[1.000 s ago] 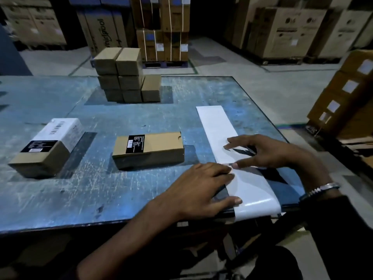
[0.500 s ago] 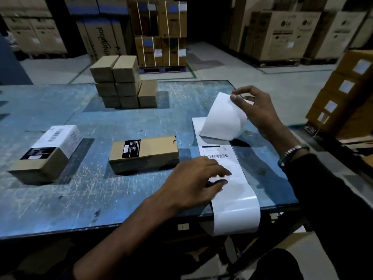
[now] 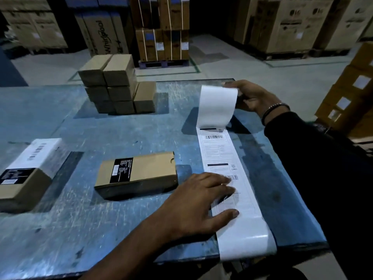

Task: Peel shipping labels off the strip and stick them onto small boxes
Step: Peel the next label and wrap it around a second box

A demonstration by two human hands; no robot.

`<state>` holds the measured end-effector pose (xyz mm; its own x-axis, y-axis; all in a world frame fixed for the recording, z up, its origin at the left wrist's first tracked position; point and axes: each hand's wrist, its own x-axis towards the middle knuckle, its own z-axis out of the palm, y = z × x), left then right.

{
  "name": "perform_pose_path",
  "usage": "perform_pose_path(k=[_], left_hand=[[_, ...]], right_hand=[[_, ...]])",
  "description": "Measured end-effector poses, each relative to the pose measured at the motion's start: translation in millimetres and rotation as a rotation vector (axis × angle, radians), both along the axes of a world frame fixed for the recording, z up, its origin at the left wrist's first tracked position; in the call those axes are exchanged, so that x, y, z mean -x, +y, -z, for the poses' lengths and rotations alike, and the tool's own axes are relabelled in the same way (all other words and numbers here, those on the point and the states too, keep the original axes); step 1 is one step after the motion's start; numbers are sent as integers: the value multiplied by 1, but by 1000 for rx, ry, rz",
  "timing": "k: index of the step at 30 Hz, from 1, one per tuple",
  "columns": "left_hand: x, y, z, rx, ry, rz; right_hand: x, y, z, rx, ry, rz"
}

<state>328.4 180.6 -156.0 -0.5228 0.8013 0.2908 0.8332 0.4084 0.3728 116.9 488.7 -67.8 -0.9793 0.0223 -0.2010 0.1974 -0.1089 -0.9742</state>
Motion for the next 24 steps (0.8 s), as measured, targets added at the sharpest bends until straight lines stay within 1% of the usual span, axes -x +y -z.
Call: perform_pose_path(k=[4, 6, 8, 9, 13, 16, 18, 21, 24], left_hand=[[5, 3, -2, 1, -53, -25], [7, 5, -1, -7, -64, -41], [7, 6, 0, -4, -54, -44], [7, 5, 1, -8, -43, -44], [4, 4, -2, 1, -15, -38], [3, 4, -5, 6, -21, -37], [2, 3, -6, -6, -34, -30], [0, 3, -6, -31, -84, -30], [1, 4, -4, -53, -104, -57]], right_hand=[[47, 6, 20, 44, 5, 32], [64, 5, 24, -96, 33, 47], [83, 8, 28, -316, 55, 107], [93, 8, 31, -394, 64, 115], [118, 12, 31, -553, 65, 140], [100, 7, 19, -567, 61, 154], [85, 3, 16, -711, 96, 97], [59, -7, 22, -935, 141, -62], [24, -21, 32, -1044, 197, -101]])
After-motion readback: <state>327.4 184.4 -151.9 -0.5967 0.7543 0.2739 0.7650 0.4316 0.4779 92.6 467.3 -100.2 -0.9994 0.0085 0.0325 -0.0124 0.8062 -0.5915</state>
